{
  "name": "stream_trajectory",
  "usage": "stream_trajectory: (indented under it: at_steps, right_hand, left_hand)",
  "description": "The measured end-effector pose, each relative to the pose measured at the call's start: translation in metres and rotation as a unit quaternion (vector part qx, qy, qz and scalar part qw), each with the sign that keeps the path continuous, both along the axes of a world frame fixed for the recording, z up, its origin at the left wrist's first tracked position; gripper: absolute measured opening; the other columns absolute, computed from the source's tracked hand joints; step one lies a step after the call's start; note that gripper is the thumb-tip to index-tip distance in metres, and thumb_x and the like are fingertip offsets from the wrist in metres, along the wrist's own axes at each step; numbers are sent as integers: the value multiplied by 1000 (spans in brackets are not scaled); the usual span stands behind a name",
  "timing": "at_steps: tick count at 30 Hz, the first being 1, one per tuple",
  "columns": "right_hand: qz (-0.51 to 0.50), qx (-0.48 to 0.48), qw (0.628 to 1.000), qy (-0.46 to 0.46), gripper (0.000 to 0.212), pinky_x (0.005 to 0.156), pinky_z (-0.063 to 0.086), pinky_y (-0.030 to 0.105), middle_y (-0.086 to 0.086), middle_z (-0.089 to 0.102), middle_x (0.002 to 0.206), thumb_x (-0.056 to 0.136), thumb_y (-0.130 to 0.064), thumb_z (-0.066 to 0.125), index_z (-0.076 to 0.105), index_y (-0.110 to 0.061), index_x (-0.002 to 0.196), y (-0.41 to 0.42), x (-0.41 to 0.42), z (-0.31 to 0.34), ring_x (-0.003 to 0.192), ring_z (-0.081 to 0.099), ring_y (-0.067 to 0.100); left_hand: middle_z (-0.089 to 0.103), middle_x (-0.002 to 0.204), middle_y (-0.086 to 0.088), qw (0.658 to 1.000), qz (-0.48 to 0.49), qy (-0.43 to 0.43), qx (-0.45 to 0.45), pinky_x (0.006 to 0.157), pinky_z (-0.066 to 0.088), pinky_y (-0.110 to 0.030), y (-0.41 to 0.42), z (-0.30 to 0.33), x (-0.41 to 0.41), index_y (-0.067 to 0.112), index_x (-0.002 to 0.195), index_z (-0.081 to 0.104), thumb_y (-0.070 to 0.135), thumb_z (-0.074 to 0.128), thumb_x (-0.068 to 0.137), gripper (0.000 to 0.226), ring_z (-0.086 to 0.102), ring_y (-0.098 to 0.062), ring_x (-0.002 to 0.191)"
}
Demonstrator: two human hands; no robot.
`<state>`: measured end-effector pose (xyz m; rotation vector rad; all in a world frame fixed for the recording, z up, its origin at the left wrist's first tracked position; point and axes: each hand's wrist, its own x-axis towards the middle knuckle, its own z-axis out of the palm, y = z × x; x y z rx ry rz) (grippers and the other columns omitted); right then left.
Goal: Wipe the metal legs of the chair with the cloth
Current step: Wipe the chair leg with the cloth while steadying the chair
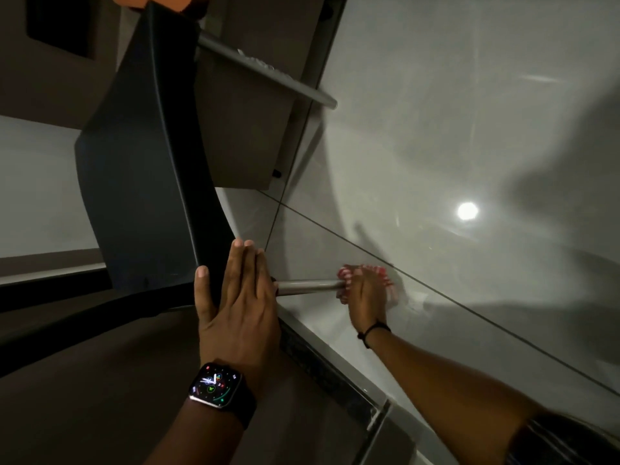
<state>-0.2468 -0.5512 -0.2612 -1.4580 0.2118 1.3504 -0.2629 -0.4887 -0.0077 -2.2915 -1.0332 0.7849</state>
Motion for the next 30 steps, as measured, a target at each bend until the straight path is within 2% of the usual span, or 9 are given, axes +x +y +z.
stream_trajectory:
  at_steps: [3,6,9,11,14,17,22,24,30]
  right_hand:
    - [-28,135,987,-81,35,94,59,68,14,71,122,114,-38,38,71,-27,119,10,-28,64,110,70,42]
    - [4,246,951,-186,40,121,46,50,-6,64,146,117,-43,26,58,-45,141,26,-33,113,141,60,21]
    - [45,262,941,-208,48,129,38,42,-6,56,159,117,-46,21,53,-39,152,33,-27,123,154,48,15]
    - [100,242,940,-219,49,132,34,46,-8,46,167,115,-57,17,45,-52,154,27,-21,110,160,39,16]
    - [149,156,964,-156,47,129,37,61,-5,36,171,110,-65,24,42,-59,153,24,-8,68,162,37,27]
    - [132,100,982,-91,38,111,58,59,13,46,166,116,-33,39,58,-39,148,20,3,13,148,52,14]
    - [106,-21,993,37,51,115,53,60,26,48,164,115,-12,39,39,-17,166,15,2,-50,151,47,50]
    - [57,4,998,27,50,97,63,57,26,57,156,114,-7,40,43,-16,163,19,-3,-28,131,64,52]
    - [15,214,970,-118,55,127,44,50,-7,44,168,112,-43,39,33,-33,165,26,-31,83,155,47,19]
  left_hand:
    - [38,167,-12,1000,24,14,-7,128,-15,-51,-2,10,2,2,155,42,11,74,86,77,22,-26,160]
    - [32,169,-14,999,13,32,-12,127,-12,-53,1,21,3,1,155,41,10,76,81,83,18,-29,161]
    - [22,172,-18,1000,-7,28,2,126,-14,-54,4,27,3,2,155,42,9,71,83,79,6,-32,163]
    - [19,173,-17,1000,-19,14,10,126,-13,-53,4,27,2,4,155,42,8,59,88,69,1,-30,163]
    - [20,174,-13,1000,-26,3,5,125,-12,-55,5,19,-4,5,156,42,3,62,86,73,5,-28,163]
    - [23,173,-12,999,-31,2,9,125,-12,-58,8,10,-11,6,157,39,2,68,85,78,10,-29,163]
    - [27,172,-12,999,-40,11,15,125,-11,-57,8,2,-17,4,157,40,17,47,91,68,6,-26,163]
    - [26,172,-13,999,-27,13,13,125,-11,-58,6,3,-13,4,157,39,13,51,90,68,4,-27,163]
    - [18,174,-13,999,19,25,7,124,-12,-59,0,15,0,6,158,38,18,46,94,66,-13,-25,162]
